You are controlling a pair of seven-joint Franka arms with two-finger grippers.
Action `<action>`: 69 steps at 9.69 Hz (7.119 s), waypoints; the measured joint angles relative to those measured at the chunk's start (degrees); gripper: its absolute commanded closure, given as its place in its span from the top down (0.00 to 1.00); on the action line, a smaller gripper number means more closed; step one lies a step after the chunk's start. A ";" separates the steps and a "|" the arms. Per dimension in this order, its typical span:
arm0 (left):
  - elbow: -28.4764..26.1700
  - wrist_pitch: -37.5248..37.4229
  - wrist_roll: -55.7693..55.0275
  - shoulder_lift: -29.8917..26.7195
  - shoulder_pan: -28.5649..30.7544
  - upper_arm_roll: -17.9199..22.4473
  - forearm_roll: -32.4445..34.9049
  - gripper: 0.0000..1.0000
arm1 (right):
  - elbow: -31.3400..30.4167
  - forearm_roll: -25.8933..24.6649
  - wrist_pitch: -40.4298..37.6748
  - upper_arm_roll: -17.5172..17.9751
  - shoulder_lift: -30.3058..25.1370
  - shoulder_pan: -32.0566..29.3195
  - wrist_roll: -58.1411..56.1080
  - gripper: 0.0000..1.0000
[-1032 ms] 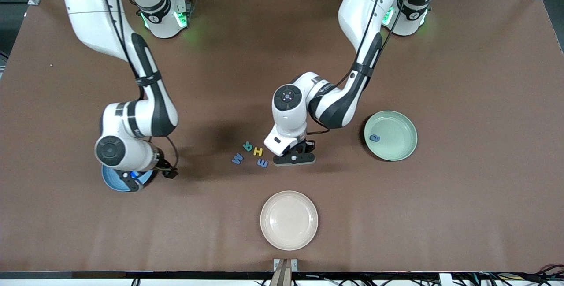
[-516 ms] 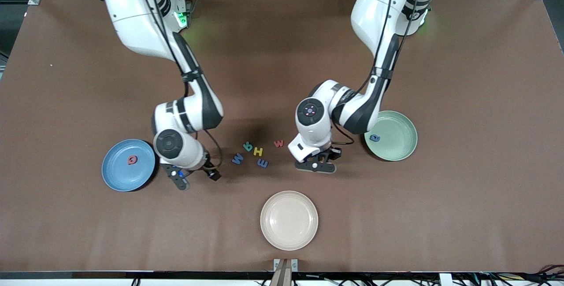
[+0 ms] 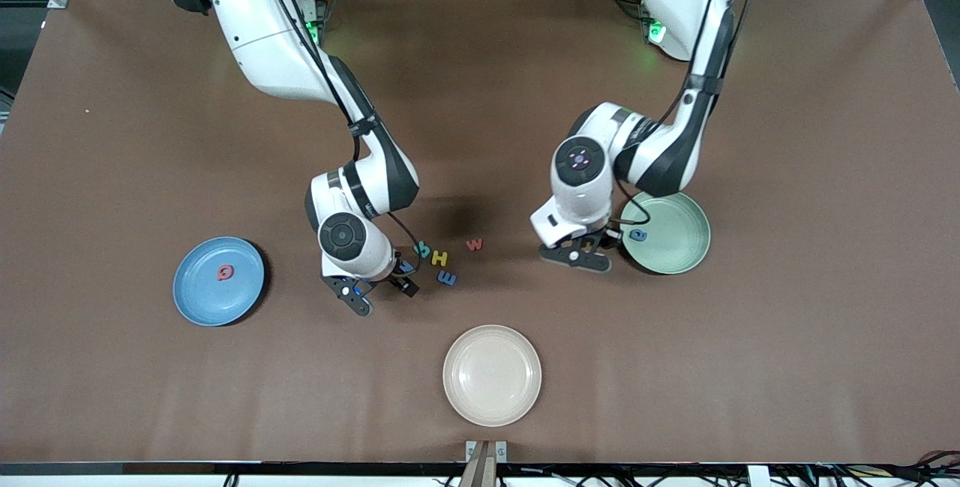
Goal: Sort uppercase to blue plate, lowercase to green plate
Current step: 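Carry the yellow y to the green plate while the right gripper grasps the blue W, then release the yellow y on the green plate while the right gripper places the W, then lower the left gripper and grasp the pink M letter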
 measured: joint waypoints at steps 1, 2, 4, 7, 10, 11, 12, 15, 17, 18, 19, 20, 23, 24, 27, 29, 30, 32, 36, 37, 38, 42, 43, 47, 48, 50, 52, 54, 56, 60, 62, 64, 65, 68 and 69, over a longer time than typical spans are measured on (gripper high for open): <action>-6.01 5.44 0.06 -2.76 0.48 0.05 2.43 0.00 | 0.07 0.00 0.00 0.38 0.05 0.01 -1.80 1.00; -12.07 12.04 0.06 -4.55 1.46 0.07 4.95 0.00 | 0.08 0.00 0.00 0.60 0.08 0.02 -3.05 1.00; -22.32 23.50 0.27 -6.75 4.74 0.05 8.55 0.00 | 0.07 0.00 0.08 0.95 0.45 0.16 -3.99 1.00; -29.34 26.41 6.86 -12.14 9.84 -0.10 8.91 0.00 | 0.07 0.00 3.14 1.04 1.81 0.54 -4.07 1.00; -33.59 31.21 9.30 -14.06 12.68 -0.17 8.98 0.27 | 0.21 0.00 3.46 1.04 1.91 0.91 -4.03 0.00; -34.34 32.11 9.30 -14.06 13.00 -0.21 8.99 0.71 | 0.55 0.00 3.62 1.04 1.79 1.01 -3.94 0.00; -34.58 32.30 9.31 -14.06 13.10 -0.30 8.99 1.00 | 0.76 0.01 3.83 1.04 1.74 1.06 -3.91 0.00; -34.62 32.69 9.31 -14.07 13.10 -0.59 9.00 1.00 | 0.85 0.02 3.89 1.07 1.59 1.11 -3.88 0.00; -34.42 32.93 9.30 -14.08 13.10 -1.20 9.00 1.00 | 0.98 0.02 4.47 0.99 1.53 0.89 -3.89 0.00; -33.91 33.00 9.30 -14.06 13.10 -1.41 9.00 1.00 | 1.24 -0.01 4.43 0.78 1.22 0.25 -4.18 0.00; -32.98 33.02 8.56 -13.98 13.09 -2.03 8.99 1.00 | 1.58 -0.07 3.24 0.54 0.46 -1.20 -5.64 0.00; -31.77 33.01 5.88 -13.70 13.09 -3.31 8.98 1.00 | 1.68 -0.16 0.53 0.37 -0.92 -3.47 -8.50 0.00; -25.69 32.47 -7.22 -9.37 12.40 -9.23 8.98 1.00 | -0.44 -4.63 -6.66 -0.14 -6.74 -11.99 -18.48 0.00; -21.72 31.15 -11.55 -6.79 12.23 -11.30 8.98 1.00 | -2.89 -8.58 -7.20 -0.24 -8.68 -14.35 -20.79 0.00; -8.14 25.71 -22.84 1.94 9.54 -14.65 8.98 1.00 | -9.49 -15.89 -7.17 -2.73 -11.62 -19.50 -30.64 0.06; 1.53 20.10 -28.41 7.41 6.21 -14.79 8.98 1.00 | -11.33 -16.22 -7.26 -5.83 -12.11 -21.08 -36.82 1.00; 4.44 19.15 -29.62 9.43 5.12 -14.79 8.98 1.00 | -11.46 -16.23 -7.29 -5.95 -12.15 -21.80 -37.57 1.00; 6.56 19.07 -30.02 11.75 4.48 -14.66 8.98 1.00 | -11.45 -16.22 -7.28 -5.52 -12.26 -21.60 -37.61 1.00; 10.13 16.42 -30.02 13.10 3.06 -13.77 9.01 1.00 | -11.41 -16.21 -7.62 -2.42 -12.36 -19.12 -37.66 1.00; 11.83 15.86 -30.02 14.24 1.50 -12.70 9.01 1.00 | -11.10 -16.21 -7.63 -2.32 -12.49 -18.73 -37.66 1.00; 13.40 15.82 -30.02 15.54 0.33 -11.82 9.01 1.00 | -10.72 -16.21 -7.62 -2.27 -12.80 -18.74 -37.66 1.00; 19.76 15.48 -30.02 19.55 -1.22 -11.07 9.01 1.00 | -9.60 -16.21 -7.68 -0.84 -14.18 -18.70 -37.68 1.00; 22.05 13.72 -30.02 20.93 -2.24 -11.06 9.01 1.00 | -9.42 -16.21 -7.68 -0.40 -14.21 -18.49 -37.68 1.00; 24.61 10.45 -30.15 22.62 -5.98 -10.78 12.70 1.00 | -9.36 -16.21 -8.84 0.05 -14.23 -15.63 -37.67 1.00; 24.61 10.04 -30.38 22.77 -6.40 -10.79 13.82 1.00 | -9.36 -16.21 -9.60 0.05 -14.24 -15.30 -37.67 1.00; 24.54 9.51 -30.52 23.12 -6.48 -10.77 14.22 1.00 | -9.36 -16.21 -10.85 0.03 -14.24 -15.32 -37.68 1.00; 24.52 9.46 -32.43 24.14 -6.38 -10.74 14.25 1.00 | -9.36 -16.21 -11.24 0.06 -14.25 -15.17 -37.68 1.00; 24.55 9.57 -34.70 24.45 -6.08 -10.74 12.95 1.00 | -9.37 -16.21 -11.61 0.06 -14.25 -15.07 -37.68 1.00; 24.67 9.80 -34.93 24.45 -5.69 -10.71 8.72 1.00 | -9.38 -16.21 -12.00 0.07 -14.25 -15.06 -37.68 1.00; 24.84 11.70 -36.02 24.49 -4.80 -10.71 7.66 1.00 | -9.39 -16.21 -12.17 0.10 -14.25 -14.90 -37.68 1.00; 24.83 12.76 -38.18 25.03 -4.76 -10.73 7.62 0.89 | -9.39 -16.21 -12.19 0.10 -14.25 -14.87 -37.68 1.00; 24.83 13.32 -39.34 25.50 -4.77 -10.76 7.62 0.66 | -9.39 -16.21 -12.19 0.10 -14.25 -14.86 -37.68 1.00; 24.86 13.51 -39.45 25.49 -4.78 -10.79 7.62 0.64 | -9.39 -16.21 -12.19 0.10 -14.25 -14.86 -37.68 1.00; 25.28 13.61 -39.68 25.36 -4.84 -10.83 7.62 0.56 | -9.39 -16.21 -12.19 0.10 -14.25 -14.85 -37.68 1.00; 25.35 13.63 -39.74 25.35 -4.84 -10.86 7.61 0.56 | -9.39 -16.21 -12.19 0.10 -14.25 -14.85 -37.68 1.00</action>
